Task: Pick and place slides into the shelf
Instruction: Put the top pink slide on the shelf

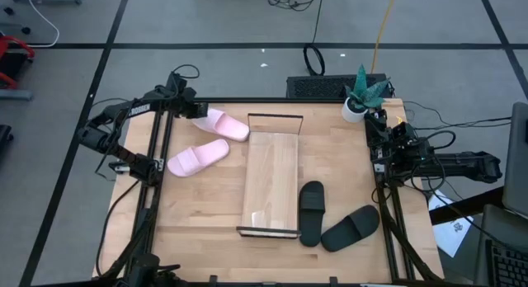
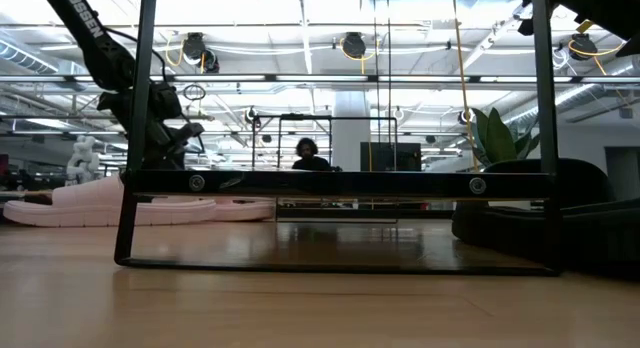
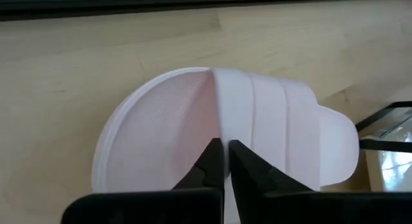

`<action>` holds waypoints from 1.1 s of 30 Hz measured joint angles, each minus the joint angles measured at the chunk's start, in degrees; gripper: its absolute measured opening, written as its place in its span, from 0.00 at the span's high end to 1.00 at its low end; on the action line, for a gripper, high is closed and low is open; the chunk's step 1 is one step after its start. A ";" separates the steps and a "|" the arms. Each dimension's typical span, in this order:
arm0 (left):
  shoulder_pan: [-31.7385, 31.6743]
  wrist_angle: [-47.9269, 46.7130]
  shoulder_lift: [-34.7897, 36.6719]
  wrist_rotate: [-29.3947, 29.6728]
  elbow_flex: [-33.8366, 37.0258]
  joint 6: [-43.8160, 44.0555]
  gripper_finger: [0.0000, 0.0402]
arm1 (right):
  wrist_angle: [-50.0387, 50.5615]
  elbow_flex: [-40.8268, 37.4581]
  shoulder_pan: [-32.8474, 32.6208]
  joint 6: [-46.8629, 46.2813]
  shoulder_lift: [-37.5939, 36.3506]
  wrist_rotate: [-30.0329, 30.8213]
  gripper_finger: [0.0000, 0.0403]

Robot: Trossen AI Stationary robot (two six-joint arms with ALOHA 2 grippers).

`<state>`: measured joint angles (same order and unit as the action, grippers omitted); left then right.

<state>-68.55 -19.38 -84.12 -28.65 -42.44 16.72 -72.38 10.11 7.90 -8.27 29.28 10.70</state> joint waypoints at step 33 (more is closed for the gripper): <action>-3.51 -0.19 37.98 4.41 -7.87 13.21 1.00 | 26.62 -0.02 0.69 -4.58 5.19 14.89 0.73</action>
<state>-72.06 -19.57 -46.14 -24.23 -50.31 29.93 -45.76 10.09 8.59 -12.85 34.47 25.59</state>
